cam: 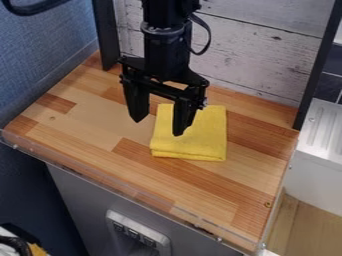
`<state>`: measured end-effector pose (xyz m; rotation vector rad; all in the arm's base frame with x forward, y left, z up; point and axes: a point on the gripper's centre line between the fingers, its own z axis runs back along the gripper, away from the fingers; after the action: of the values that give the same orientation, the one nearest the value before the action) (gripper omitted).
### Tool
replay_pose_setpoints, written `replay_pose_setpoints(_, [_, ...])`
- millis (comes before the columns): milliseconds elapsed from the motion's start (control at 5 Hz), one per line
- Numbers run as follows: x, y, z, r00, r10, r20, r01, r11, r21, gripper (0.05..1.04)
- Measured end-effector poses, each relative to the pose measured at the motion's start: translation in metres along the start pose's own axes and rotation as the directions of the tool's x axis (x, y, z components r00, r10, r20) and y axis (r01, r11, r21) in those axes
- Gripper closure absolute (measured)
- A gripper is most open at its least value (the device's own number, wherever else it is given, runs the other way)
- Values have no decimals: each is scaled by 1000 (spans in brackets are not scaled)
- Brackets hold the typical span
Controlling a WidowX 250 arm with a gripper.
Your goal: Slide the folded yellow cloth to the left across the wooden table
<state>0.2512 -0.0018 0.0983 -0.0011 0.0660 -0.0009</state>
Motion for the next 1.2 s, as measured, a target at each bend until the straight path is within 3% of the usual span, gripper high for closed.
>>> replay_pose_setpoints(200, [10, -1, -5, 1000, 23, -9, -23, 1000, 0, 85])
replay_pose_setpoints(1000, [62, -1, 5, 987, 136, 81, -135, 991, -16, 86])
replay_pose_setpoints(1200, [67, -2, 9, 983, 159, 93, -158, 987, -20, 144])
